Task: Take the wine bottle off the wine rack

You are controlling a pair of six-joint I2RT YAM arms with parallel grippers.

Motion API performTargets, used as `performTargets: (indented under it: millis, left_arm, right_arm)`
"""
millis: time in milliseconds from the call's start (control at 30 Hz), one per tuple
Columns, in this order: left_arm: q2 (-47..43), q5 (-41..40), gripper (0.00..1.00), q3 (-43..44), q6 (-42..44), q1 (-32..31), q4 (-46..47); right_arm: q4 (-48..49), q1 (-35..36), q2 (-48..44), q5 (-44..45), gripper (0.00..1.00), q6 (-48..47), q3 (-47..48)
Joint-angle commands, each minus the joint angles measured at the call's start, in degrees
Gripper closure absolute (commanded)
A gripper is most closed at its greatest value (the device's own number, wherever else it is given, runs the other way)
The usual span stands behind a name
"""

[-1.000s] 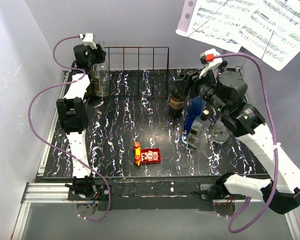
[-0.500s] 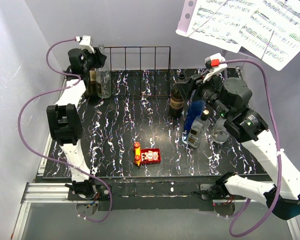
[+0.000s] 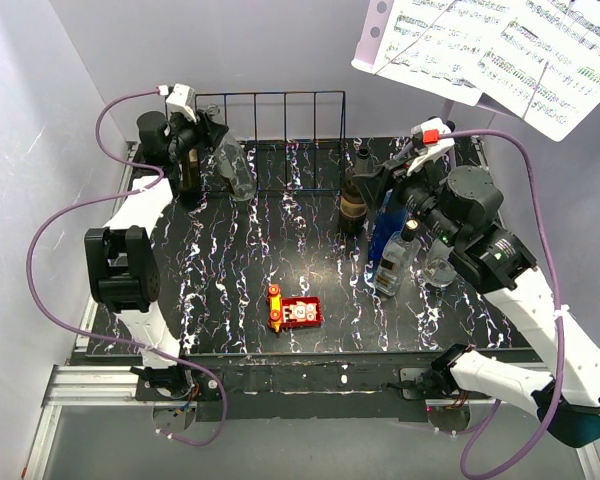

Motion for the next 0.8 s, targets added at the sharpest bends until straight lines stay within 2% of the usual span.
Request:
performTargets:
  millis: [0,200,233,500,667,767]
  left_arm:
    - [-10.39,4.13,1.0,-0.51,0.46,0.15,11.41]
    - [-15.13,11.86,1.0,-8.4,-2.71,0.23,17.38]
    - [-15.92,12.83,1.0,-9.64,-2.54,-1.77,18.0]
    - [-22.87,13.72,1.0,-14.57,4.49,-6.35,11.59]
    - [-26.12,13.81,1.0,-17.47,9.14,-12.41,8.34]
    - [-27.01,13.72,1.0,-20.01,8.28,-16.19,10.26]
  right_arm:
    - [3.56,0.19,-1.33,-0.16,0.39,1.01,-0.52]
    - [4.79,0.19,-0.89,-1.39,0.39,1.53,-1.31]
    - [5.23,0.19,-0.89,-1.48,0.39,1.54,-1.4]
    - [5.67,0.19,-1.24,-2.09,0.39,1.98,-2.27]
    - [6.37,0.19,-3.35,-1.57,0.39,2.41,-4.29]
    - [6.55,0.19,-4.76,-1.21,0.39,2.41,-5.35]
